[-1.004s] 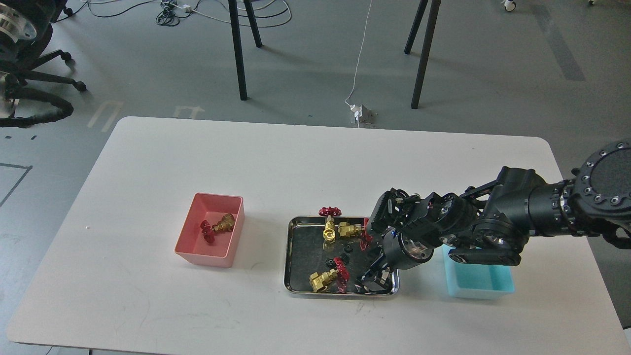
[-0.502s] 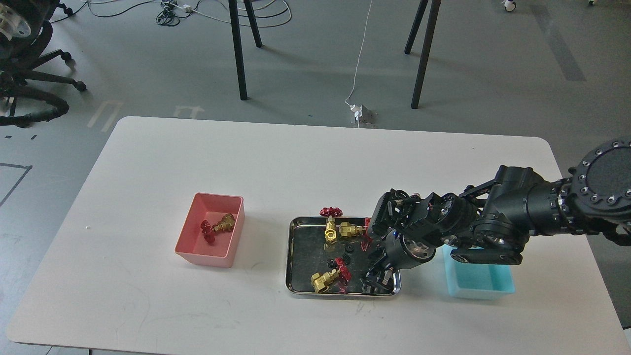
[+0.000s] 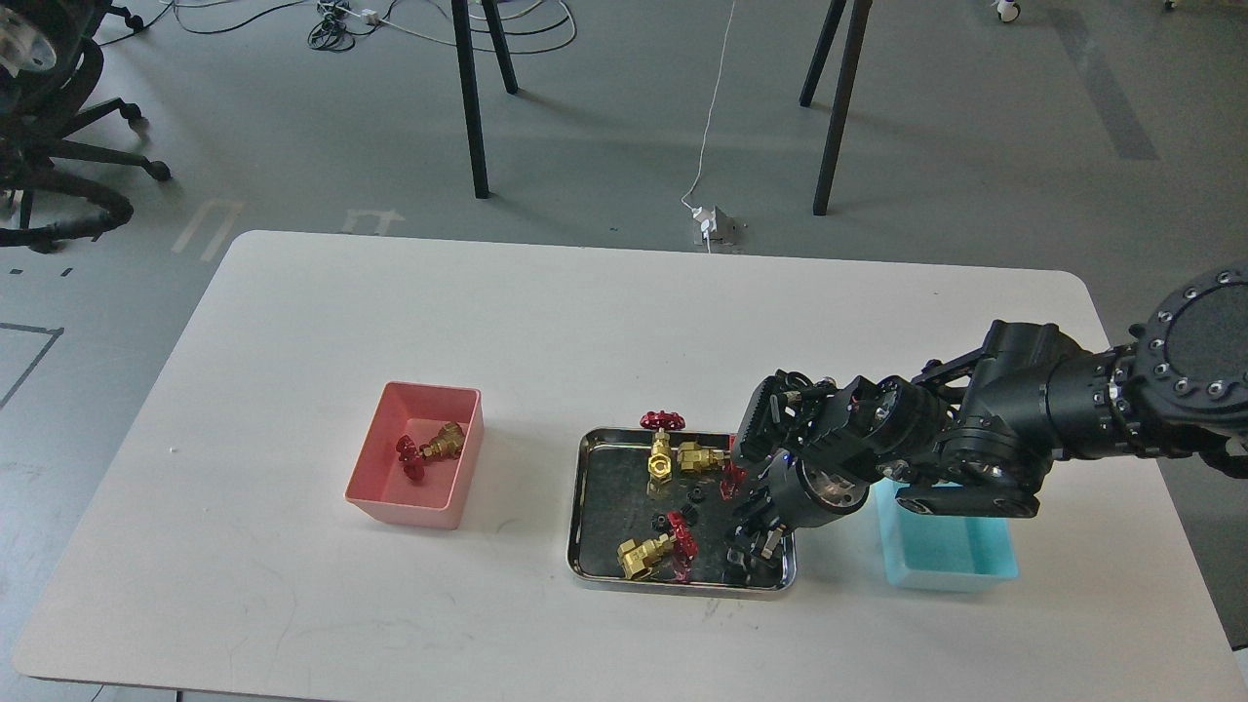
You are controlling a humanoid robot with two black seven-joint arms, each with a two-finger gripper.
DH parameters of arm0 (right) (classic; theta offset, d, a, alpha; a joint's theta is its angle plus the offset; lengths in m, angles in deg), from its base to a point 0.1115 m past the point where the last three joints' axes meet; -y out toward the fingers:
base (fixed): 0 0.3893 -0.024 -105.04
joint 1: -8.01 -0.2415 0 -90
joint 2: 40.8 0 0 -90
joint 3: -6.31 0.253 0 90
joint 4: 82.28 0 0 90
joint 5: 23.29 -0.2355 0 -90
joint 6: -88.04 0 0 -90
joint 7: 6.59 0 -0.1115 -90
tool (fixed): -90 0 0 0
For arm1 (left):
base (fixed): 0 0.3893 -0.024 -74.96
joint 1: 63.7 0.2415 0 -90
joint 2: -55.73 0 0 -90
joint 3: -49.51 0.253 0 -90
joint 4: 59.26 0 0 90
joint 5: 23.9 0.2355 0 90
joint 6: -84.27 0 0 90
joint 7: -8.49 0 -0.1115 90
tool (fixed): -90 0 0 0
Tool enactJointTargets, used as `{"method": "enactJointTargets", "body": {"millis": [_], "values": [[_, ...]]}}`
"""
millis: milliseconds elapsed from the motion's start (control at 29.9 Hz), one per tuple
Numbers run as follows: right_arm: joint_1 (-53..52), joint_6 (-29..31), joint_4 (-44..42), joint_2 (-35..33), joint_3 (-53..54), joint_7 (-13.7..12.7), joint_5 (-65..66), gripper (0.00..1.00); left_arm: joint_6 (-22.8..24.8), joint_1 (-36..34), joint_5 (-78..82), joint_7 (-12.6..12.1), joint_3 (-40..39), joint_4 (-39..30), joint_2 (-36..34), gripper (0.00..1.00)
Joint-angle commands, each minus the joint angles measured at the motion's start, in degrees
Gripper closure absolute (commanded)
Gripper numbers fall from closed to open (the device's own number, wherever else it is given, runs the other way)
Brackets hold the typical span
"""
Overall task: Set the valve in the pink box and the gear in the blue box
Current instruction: 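Carry the gear over the light-blue box and release it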
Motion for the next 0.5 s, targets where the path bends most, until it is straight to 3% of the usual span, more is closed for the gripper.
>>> {"method": "enactJointTargets", "body": {"millis": [0,201,335,468], "values": [[-2.50,0.11,2.45,-0.82,0.53,0.18,-0.97,0.93,0.00,-0.02,0.00,-0.01,0.09,0.06,0.07,0.04],[-9.35,0.90,14.66,-11.52,0.97,0.62,-1.50,0.93,0.00,-0.02,0.00,-0.01,0.09,0.06,0.07,0.04],[-12.44,1.43,23.19,-24.79,0.36,0.71,-1.06,0.93,0.00,-0.02,0.00,-0.01,0.01,0.06,0.07,0.04],[-11.92,1.61,25.75,-36.84,0.27,0.88,-0.18,0.93,0.00,-0.28,0.00,-0.01,0.09,0.06,0.16,0.04]]}}
